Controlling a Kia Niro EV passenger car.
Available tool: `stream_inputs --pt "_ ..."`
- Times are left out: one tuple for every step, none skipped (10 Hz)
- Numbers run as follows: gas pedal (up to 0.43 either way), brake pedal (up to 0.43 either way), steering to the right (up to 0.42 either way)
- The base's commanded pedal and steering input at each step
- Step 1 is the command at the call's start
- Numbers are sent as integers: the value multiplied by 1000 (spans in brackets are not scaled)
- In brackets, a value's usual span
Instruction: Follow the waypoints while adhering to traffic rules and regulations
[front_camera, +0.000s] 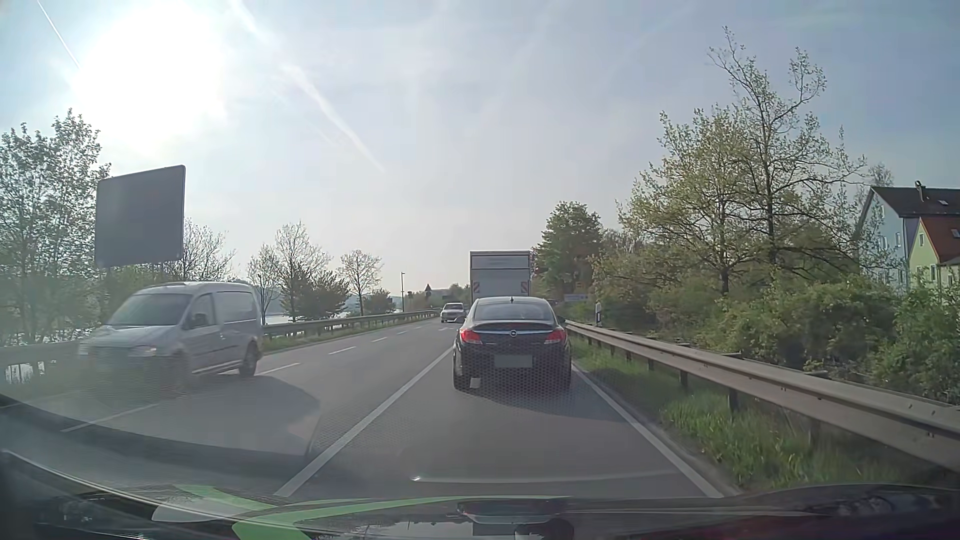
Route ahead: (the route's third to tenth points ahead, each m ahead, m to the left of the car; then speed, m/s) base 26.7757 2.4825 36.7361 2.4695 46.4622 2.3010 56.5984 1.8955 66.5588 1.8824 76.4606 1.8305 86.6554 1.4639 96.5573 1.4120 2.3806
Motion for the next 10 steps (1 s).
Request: stream_inputs --pt "0 0 0" --pt "0 0 0" --pt "0 0 0" --pt "0 0 0" --pt "0 0 0" --pt "0 0 0" --pt "0 0 0" --pt "0 0 0" --pt "0 0 0" --pt "0 0 -1"
